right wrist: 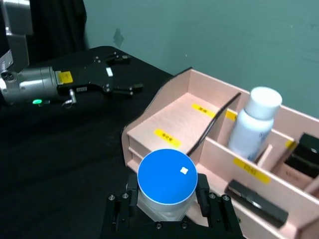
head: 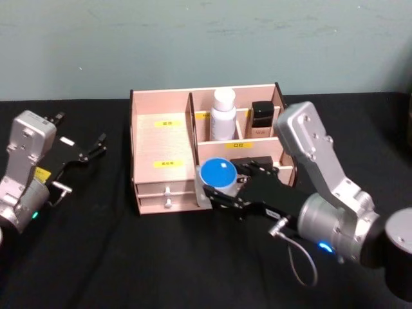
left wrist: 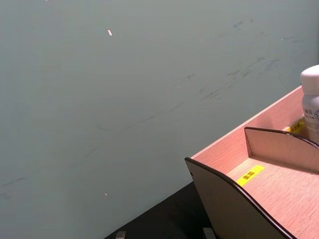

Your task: Pick up the facial cleanser and watermelon frost from the table and place them into the tiered storage box.

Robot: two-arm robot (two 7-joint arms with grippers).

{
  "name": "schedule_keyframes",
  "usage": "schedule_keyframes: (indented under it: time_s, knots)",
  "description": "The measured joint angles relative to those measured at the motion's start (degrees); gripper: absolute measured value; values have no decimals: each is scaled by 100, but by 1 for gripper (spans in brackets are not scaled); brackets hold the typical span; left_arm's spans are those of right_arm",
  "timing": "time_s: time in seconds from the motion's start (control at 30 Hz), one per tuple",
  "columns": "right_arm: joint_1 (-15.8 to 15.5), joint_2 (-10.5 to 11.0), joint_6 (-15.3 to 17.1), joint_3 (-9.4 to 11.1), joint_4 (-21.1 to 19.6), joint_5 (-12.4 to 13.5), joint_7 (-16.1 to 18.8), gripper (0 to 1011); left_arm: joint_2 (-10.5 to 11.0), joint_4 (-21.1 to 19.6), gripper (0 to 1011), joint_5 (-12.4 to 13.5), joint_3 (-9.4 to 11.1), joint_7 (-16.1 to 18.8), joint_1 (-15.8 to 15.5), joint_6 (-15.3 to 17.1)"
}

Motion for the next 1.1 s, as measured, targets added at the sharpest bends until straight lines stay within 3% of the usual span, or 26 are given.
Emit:
schedule_keyframes:
  time_s: [0.17, 0.63, 1.1]
  knots:
    - [294, -161, 84, -156, 192, -92, -49, 706, 0, 0, 1001, 0, 0, 0, 0, 0]
    - [1196, -914, 346, -579, 1007, -503, -218, 706, 0, 0, 1001, 0, 0, 0, 0, 0]
    - [1631, -1400, 312, -789, 1725, -868, -275, 706, 0, 0, 1001, 0, 0, 0, 0, 0]
